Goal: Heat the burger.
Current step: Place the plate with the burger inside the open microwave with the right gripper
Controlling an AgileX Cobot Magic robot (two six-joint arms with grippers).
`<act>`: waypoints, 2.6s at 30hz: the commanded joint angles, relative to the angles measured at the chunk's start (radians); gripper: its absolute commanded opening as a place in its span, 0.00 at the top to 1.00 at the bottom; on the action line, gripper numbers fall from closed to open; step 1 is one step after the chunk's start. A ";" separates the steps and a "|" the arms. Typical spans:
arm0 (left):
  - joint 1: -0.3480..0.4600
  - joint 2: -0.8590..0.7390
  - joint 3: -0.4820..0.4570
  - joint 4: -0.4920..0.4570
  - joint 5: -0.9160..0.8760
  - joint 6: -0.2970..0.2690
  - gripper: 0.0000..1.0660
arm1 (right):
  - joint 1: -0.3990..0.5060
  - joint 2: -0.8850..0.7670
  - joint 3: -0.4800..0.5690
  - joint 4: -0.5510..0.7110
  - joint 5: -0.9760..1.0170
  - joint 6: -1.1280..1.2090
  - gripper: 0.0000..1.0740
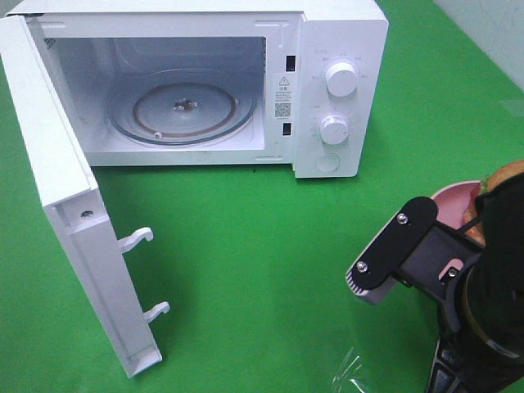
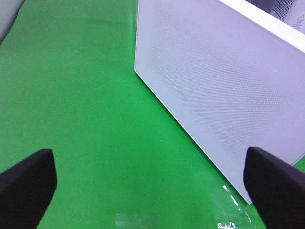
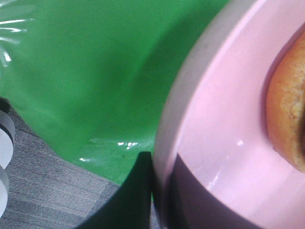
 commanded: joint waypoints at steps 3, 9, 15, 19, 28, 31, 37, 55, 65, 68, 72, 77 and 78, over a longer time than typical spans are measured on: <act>-0.004 -0.016 0.003 -0.006 -0.006 0.000 0.06 | 0.072 -0.009 0.005 -0.052 0.043 0.006 1.00; -0.004 -0.016 0.003 -0.006 -0.006 0.000 0.06 | 0.129 -0.009 0.005 -0.056 0.043 0.006 1.00; -0.004 -0.016 0.003 -0.006 -0.006 0.000 0.06 | 0.186 -0.009 0.005 -0.081 0.043 -0.008 1.00; -0.004 -0.016 0.003 -0.006 -0.006 0.000 0.06 | 0.201 -0.009 0.005 -0.097 0.037 -0.059 1.00; -0.004 -0.016 0.003 -0.006 -0.006 0.000 0.06 | 0.201 -0.009 0.005 -0.148 0.033 -0.109 1.00; -0.004 -0.016 0.003 -0.006 -0.006 0.000 0.06 | 0.201 -0.009 0.005 -0.173 0.024 -0.123 1.00; -0.004 -0.016 0.003 -0.006 -0.006 0.000 0.06 | 0.201 -0.009 0.004 -0.195 -0.022 -0.178 1.00; -0.004 -0.016 0.003 -0.006 -0.006 0.000 0.06 | 0.201 -0.009 0.003 -0.276 -0.172 -0.376 1.00; -0.004 -0.016 0.003 -0.006 -0.006 0.000 0.06 | 0.201 -0.009 0.003 -0.372 -0.263 -0.416 1.00; -0.004 -0.016 0.003 -0.006 -0.006 0.000 0.06 | 0.201 -0.009 0.003 -0.377 -0.291 -0.483 1.00; -0.004 -0.016 0.003 -0.006 -0.006 0.000 0.06 | 0.201 -0.009 0.003 -0.378 -0.317 -0.547 1.00; -0.004 -0.016 0.003 -0.006 -0.006 0.000 0.06 | 0.196 -0.009 0.003 -0.416 -0.355 -0.602 1.00; -0.004 -0.016 0.003 -0.006 -0.006 0.000 0.06 | 0.194 -0.009 0.003 -0.424 -0.365 -0.603 1.00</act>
